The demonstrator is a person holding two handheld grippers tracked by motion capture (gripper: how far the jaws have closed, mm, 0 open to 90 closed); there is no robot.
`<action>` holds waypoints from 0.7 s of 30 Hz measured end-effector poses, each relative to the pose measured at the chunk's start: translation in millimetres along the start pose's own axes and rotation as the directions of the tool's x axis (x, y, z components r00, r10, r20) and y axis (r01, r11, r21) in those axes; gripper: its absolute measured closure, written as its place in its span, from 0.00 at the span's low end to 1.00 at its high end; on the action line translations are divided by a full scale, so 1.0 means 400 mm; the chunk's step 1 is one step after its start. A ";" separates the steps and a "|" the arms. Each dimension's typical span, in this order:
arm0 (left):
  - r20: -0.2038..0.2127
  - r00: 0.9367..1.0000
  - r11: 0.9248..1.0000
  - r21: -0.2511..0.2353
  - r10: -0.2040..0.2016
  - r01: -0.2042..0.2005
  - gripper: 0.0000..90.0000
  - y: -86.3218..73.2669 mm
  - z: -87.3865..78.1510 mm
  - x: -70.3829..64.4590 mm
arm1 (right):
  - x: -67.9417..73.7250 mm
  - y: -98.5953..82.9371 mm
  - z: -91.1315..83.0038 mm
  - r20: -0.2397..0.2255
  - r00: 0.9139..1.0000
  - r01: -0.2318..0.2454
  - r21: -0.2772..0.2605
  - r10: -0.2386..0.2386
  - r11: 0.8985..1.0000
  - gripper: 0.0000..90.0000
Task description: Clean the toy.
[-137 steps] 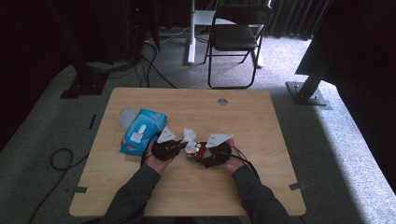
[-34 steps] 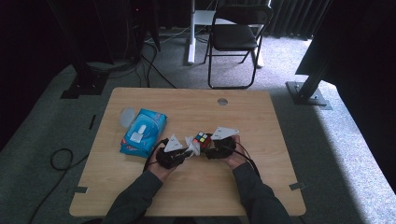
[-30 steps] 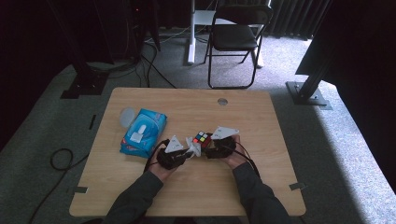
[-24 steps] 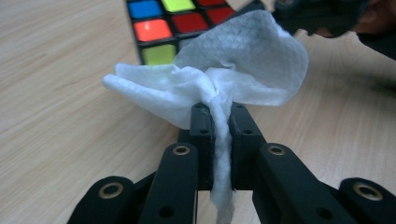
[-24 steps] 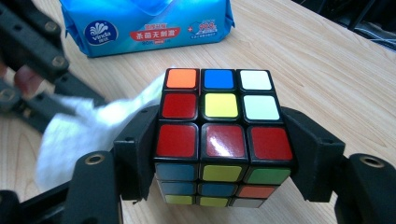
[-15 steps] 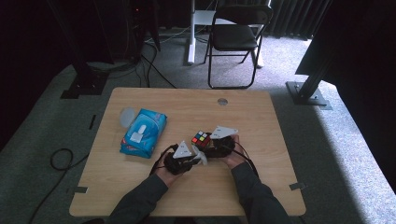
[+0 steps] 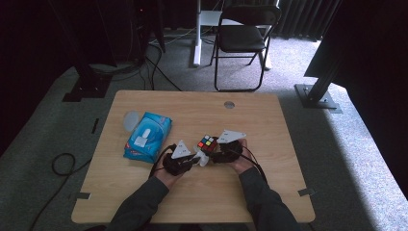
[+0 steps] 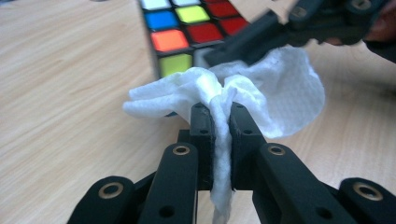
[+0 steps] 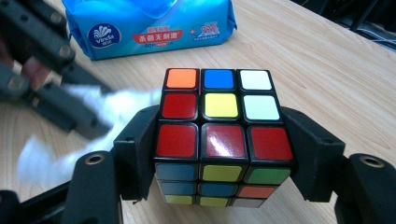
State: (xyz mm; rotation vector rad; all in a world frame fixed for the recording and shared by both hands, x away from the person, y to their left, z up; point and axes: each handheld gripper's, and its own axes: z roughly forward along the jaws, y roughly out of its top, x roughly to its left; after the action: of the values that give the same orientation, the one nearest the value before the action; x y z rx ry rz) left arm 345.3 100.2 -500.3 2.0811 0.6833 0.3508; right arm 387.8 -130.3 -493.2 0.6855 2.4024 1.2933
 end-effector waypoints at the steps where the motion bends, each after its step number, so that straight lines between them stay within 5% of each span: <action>1: -0.005 1.000 1.000 -0.006 -0.007 0.007 0.91 0.000 -0.004 0.005 | 0.001 0.000 0.000 -0.003 1.000 -0.001 0.000 0.001 1.000 0.38; 6: -0.013 1.000 1.000 -0.015 -0.014 0.014 0.91 0.001 -0.012 0.010 | 0.002 -0.001 0.003 -0.006 1.000 0.004 0.004 -0.004 1.000 0.38; 21: 0.046 0.999 0.999 0.023 0.029 -0.030 0.92 0.002 0.041 -0.045 | 0.001 0.001 0.004 0.008 1.000 -0.005 -0.004 0.005 1.000 0.38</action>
State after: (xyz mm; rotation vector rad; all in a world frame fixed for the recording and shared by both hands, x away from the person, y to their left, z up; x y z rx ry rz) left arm 338.8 78.4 -508.8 2.1168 0.6332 0.3117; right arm 388.4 -128.9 -493.9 0.6944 2.3924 1.2946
